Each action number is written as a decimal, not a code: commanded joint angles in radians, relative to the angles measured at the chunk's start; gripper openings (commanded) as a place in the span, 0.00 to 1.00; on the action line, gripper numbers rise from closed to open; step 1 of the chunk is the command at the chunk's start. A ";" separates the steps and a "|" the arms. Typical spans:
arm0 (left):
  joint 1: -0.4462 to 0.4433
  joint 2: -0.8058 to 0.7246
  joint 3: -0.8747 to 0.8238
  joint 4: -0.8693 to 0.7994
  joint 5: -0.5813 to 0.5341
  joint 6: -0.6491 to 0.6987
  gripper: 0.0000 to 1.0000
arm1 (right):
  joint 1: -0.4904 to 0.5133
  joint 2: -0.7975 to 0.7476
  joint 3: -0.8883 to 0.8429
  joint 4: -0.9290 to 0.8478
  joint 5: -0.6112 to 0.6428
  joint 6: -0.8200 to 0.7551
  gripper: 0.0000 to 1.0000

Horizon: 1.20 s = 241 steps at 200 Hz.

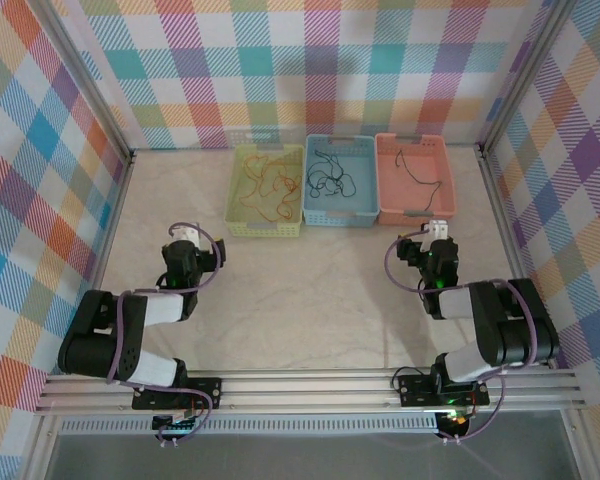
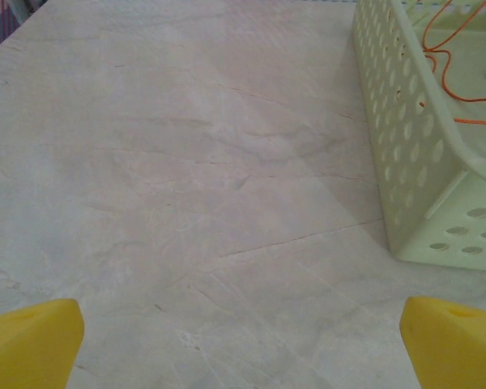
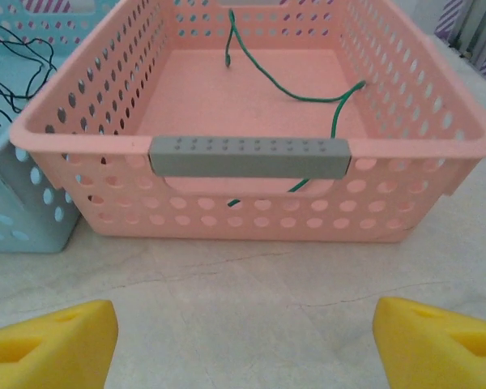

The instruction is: Untangle the cables

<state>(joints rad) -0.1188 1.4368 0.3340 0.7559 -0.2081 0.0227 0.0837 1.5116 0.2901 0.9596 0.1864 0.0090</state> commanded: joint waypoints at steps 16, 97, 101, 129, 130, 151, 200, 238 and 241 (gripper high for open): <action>0.005 0.130 -0.011 0.246 0.144 0.080 0.99 | -0.007 0.036 0.048 0.042 -0.033 -0.024 0.87; 0.043 0.127 0.089 0.044 0.131 0.020 1.00 | -0.046 0.024 0.094 -0.075 -0.013 0.039 1.00; 0.043 0.126 0.088 0.048 0.132 0.020 1.00 | -0.047 0.023 0.093 -0.074 -0.014 0.037 1.00; 0.043 0.126 0.088 0.045 0.131 0.020 1.00 | -0.046 0.022 0.093 -0.076 -0.015 0.037 1.00; 0.043 0.126 0.088 0.045 0.131 0.021 1.00 | -0.046 0.022 0.093 -0.076 -0.015 0.038 1.00; 0.043 0.126 0.088 0.046 0.131 0.021 1.00 | -0.047 0.023 0.093 -0.076 -0.015 0.038 1.00; 0.044 0.126 0.088 0.046 0.131 0.020 1.00 | -0.047 0.022 0.093 -0.076 -0.014 0.037 1.00; 0.044 0.126 0.088 0.045 0.131 0.021 1.00 | -0.050 0.028 0.113 -0.107 -0.083 0.015 1.00; 0.043 0.126 0.089 0.046 0.131 0.021 1.00 | -0.054 0.030 0.117 -0.112 -0.103 0.014 1.00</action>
<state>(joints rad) -0.0864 1.5627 0.4049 0.8059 -0.0933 0.0490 0.0383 1.5352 0.3817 0.8703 0.1600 0.0364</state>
